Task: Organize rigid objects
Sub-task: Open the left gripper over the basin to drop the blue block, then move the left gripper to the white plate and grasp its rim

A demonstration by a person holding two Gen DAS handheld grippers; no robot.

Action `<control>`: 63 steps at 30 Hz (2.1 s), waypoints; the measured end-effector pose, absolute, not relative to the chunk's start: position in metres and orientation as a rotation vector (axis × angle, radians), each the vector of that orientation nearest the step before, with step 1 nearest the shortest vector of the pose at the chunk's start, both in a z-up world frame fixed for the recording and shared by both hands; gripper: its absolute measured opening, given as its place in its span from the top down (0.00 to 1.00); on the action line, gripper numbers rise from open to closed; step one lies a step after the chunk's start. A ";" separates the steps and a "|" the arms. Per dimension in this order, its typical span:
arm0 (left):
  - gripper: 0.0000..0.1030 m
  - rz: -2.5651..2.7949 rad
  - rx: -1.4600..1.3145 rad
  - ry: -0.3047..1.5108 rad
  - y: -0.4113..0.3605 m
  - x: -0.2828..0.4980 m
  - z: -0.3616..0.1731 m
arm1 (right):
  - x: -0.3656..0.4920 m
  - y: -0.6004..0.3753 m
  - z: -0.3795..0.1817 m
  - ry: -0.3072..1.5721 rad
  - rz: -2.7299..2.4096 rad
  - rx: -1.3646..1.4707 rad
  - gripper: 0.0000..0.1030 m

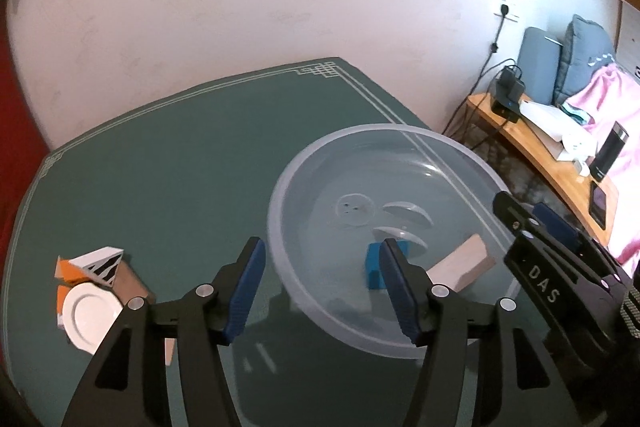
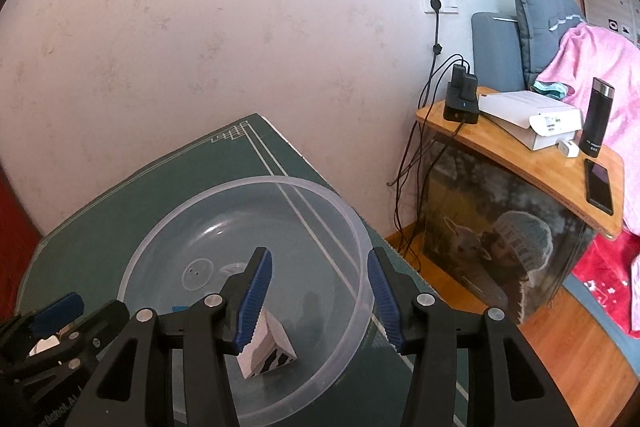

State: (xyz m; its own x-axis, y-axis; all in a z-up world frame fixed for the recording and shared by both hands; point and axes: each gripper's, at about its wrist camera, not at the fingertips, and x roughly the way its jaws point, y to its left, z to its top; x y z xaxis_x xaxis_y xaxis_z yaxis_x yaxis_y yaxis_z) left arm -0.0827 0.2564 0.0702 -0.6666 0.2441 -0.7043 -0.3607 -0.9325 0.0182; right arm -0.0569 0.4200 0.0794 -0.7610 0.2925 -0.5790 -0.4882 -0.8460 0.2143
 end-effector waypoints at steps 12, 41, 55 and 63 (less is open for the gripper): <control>0.38 2.672 -1.071 0.231 0.231 -0.072 0.073 | -0.057 0.406 0.081 0.474 2.668 -0.768 0.32; 0.32 3.005 -1.246 0.060 0.099 -0.076 0.050 | -0.050 0.375 0.088 0.484 2.916 -0.778 0.06; 0.31 3.035 -1.321 0.076 0.089 -0.090 0.036 | -0.045 0.348 0.091 0.380 3.043 -0.830 0.06; 0.21 3.060 -1.320 0.124 0.096 -0.100 0.032 | -0.044 0.338 0.089 0.338 3.076 -0.855 0.06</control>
